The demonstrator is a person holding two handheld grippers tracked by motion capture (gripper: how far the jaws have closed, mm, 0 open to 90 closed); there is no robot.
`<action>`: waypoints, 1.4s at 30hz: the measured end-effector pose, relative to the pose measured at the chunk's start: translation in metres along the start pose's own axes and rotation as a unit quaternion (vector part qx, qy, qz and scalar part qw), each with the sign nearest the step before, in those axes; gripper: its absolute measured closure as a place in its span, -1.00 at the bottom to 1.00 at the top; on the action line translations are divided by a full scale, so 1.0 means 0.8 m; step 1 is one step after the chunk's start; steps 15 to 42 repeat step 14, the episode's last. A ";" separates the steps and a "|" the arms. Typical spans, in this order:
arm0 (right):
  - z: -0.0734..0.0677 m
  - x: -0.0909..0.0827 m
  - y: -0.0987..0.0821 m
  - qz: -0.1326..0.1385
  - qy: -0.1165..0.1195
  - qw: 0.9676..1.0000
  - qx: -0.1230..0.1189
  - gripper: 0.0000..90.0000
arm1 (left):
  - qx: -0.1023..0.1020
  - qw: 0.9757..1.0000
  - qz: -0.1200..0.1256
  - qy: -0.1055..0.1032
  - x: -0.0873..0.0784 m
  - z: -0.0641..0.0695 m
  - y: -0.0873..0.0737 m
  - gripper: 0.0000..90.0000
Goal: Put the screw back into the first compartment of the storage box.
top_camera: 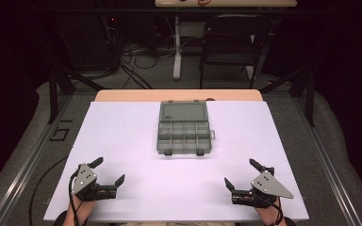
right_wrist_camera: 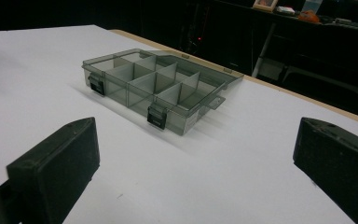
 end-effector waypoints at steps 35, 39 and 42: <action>-0.002 0.001 -0.001 -0.004 0.002 1.000 -0.006 -1.00 | -0.004 1.000 -0.011 -0.014 0.004 0.001 -0.003 -1.00; -0.002 0.001 -0.001 -0.004 0.002 1.000 -0.006 -1.00 | -0.004 1.000 -0.011 -0.014 0.004 0.001 -0.003 -1.00; -0.002 0.001 -0.001 -0.004 0.002 1.000 -0.006 -1.00 | -0.004 1.000 -0.011 -0.014 0.004 0.001 -0.003 -1.00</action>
Point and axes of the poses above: each handheld gripper's, and its own axes: x roughly forward along the jaws, y roughly out of its top, z roughly to its right, the point moved 7 cm from there along x, roughly forward along the jaws, and after that the axes turned 3 degrees about -z, right-handed, at the moved point
